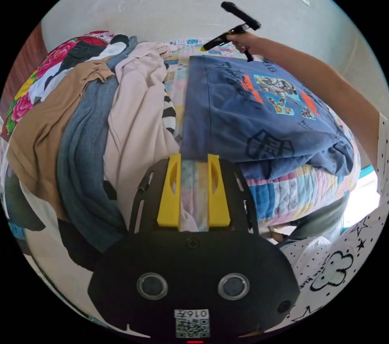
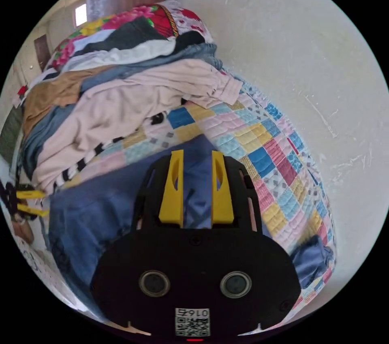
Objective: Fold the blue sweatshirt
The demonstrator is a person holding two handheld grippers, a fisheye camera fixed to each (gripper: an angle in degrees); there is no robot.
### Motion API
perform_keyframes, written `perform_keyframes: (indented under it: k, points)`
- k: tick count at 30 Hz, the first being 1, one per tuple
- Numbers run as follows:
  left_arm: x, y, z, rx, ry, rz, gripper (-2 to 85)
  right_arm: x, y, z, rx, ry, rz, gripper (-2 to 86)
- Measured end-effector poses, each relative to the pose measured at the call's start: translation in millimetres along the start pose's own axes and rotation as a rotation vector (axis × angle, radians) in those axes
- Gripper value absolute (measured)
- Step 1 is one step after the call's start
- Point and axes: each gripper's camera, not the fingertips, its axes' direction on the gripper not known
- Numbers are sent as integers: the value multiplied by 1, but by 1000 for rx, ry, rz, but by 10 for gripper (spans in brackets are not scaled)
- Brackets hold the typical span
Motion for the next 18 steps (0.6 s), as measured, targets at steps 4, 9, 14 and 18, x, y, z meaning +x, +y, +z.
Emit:
perform_keyframes:
  k: [4, 9, 14, 18]
  points:
    - [31, 7, -6, -2, 89, 64, 99, -45, 75, -66, -43, -22, -111, 111]
    - [69, 5, -2, -12, 64, 111, 99, -118, 194, -150, -39, -120, -156, 107]
    - [83, -15, 16, -32, 41, 90, 102, -178, 263, -177, -93, -250, -220, 113]
    - [95, -27, 20, -44, 46, 118, 69, -211, 301, -160, -140, -246, -205, 103]
